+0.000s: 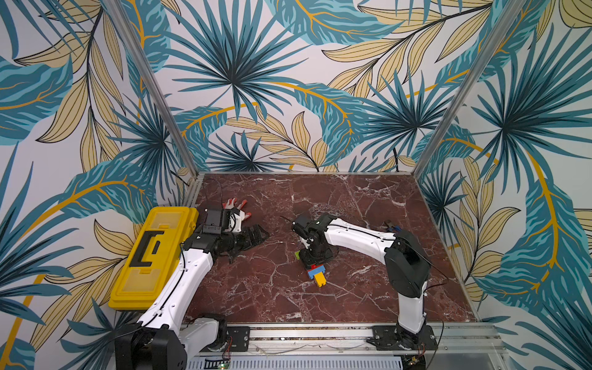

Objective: Assemble a carrot with lego
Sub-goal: Adjust the lego brick at the center of the board.

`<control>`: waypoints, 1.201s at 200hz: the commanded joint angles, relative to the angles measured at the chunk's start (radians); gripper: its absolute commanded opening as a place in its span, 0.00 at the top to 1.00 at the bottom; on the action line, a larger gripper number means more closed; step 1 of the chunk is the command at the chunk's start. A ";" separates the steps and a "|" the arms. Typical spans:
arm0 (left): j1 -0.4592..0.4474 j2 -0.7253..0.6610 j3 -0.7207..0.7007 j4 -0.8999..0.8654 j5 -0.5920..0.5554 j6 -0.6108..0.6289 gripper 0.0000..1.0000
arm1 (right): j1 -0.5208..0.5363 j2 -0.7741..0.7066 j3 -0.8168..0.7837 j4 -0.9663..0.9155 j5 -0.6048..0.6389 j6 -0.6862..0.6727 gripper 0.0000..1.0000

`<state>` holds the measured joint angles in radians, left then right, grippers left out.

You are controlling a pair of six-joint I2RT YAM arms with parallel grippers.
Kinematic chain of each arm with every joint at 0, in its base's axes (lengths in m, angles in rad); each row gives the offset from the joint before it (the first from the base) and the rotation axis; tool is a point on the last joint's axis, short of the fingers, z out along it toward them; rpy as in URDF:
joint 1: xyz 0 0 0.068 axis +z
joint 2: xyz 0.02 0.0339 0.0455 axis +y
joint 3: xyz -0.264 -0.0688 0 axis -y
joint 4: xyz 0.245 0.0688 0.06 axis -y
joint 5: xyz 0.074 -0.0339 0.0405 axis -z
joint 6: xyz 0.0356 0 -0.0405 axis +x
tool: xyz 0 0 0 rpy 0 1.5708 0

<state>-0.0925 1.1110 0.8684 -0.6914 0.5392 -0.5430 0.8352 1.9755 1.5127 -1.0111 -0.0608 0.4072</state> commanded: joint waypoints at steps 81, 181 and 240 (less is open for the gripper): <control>0.005 0.006 -0.018 0.040 -0.023 -0.008 0.01 | -0.020 0.063 -0.027 0.074 -0.046 -0.020 0.41; 0.005 -0.012 0.045 0.038 -0.308 -0.111 0.01 | -0.023 -0.332 -0.179 0.097 0.082 -0.027 0.01; 0.049 -0.006 0.096 0.275 -0.722 0.119 0.01 | -0.144 -1.038 -0.591 0.596 0.725 -0.137 0.01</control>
<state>-0.0589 1.1698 1.0573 -0.6182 0.0769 -0.5701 0.7479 1.1194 1.1545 -0.7322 0.3004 0.3595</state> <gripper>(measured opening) 0.994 0.992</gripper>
